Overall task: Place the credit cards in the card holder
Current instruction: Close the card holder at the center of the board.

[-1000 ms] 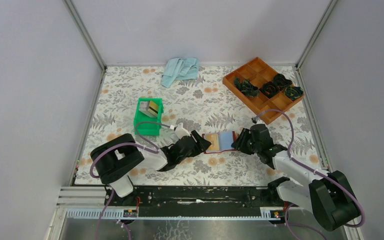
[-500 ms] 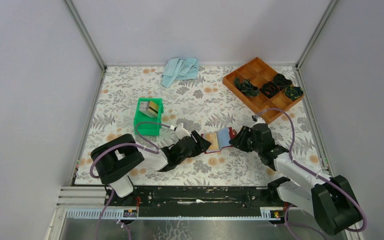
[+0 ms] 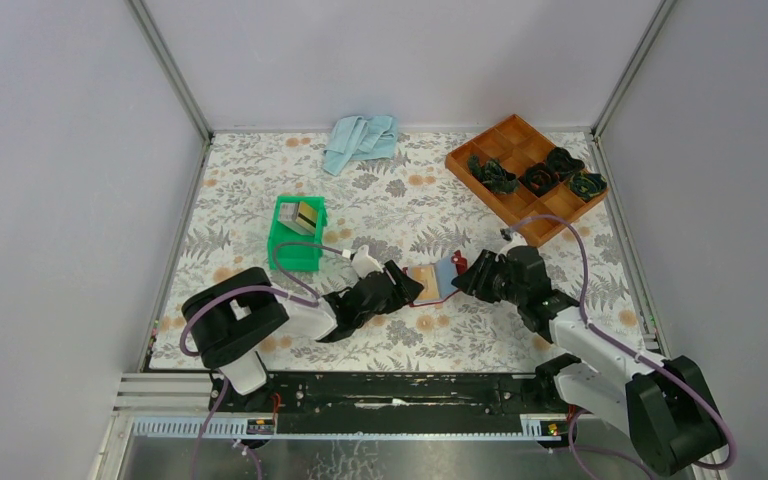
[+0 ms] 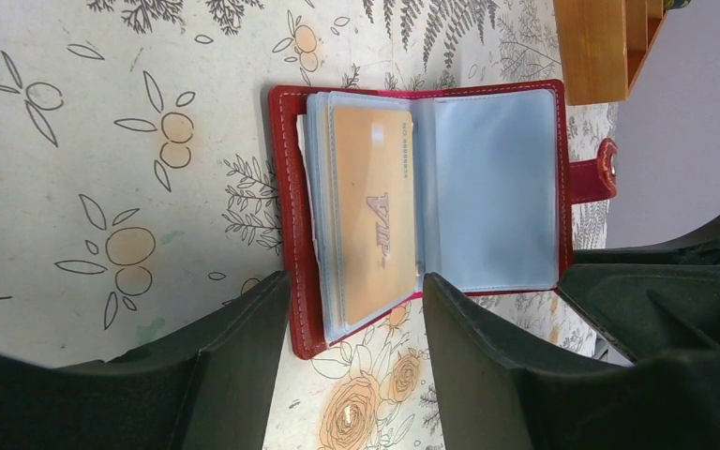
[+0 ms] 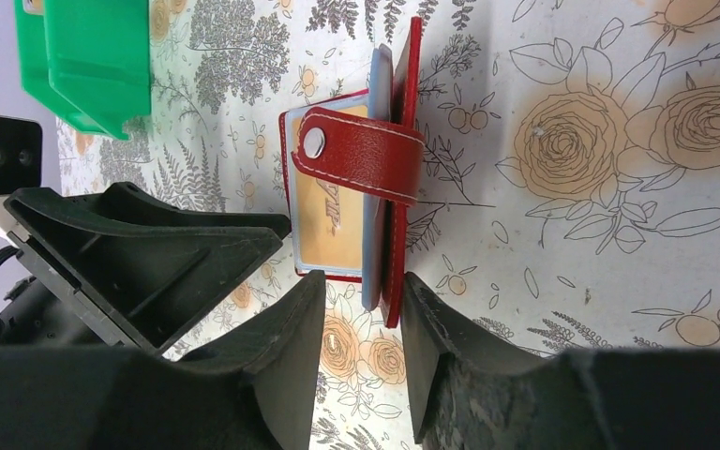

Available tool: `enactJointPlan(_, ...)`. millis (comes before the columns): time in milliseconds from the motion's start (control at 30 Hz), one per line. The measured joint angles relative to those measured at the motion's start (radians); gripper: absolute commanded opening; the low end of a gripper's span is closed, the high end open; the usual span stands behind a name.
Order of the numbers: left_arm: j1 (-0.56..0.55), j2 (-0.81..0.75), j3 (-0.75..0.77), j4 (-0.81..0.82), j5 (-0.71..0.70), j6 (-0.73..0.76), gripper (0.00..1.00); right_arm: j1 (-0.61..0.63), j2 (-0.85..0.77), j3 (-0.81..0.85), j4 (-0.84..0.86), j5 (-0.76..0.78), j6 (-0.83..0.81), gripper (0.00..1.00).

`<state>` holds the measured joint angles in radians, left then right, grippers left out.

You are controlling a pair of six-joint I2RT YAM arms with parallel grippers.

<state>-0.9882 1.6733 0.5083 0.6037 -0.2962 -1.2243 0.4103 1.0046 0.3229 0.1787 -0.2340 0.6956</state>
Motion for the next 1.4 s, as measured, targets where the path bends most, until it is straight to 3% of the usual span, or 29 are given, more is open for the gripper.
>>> enactJointPlan(200,0.0,0.0,0.003,-0.005,0.0,0.0,0.62,0.0,0.035,0.0,0.015,-0.015,-0.004,0.38)
enactJointPlan(433,0.0,0.0,0.003,-0.006,0.0,0.0,0.63,0.0,0.117,0.0,0.026,-0.014,-0.016,0.1)
enactJointPlan(600,0.0,0.0,-0.005,0.003,-0.001,-0.005,0.65,0.0,0.103,0.0,0.035,0.013,0.002,0.01)
enactJointPlan(900,-0.001,0.0,-0.03,0.056,-0.011,-0.035,0.72,-0.024,0.011,-0.008,0.042,0.037,0.087,0.0)
enactJointPlan(1400,0.001,0.083,-0.046,0.243,0.008,-0.089,0.77,-0.11,0.014,-0.12,0.184,-0.095,0.33,0.0)
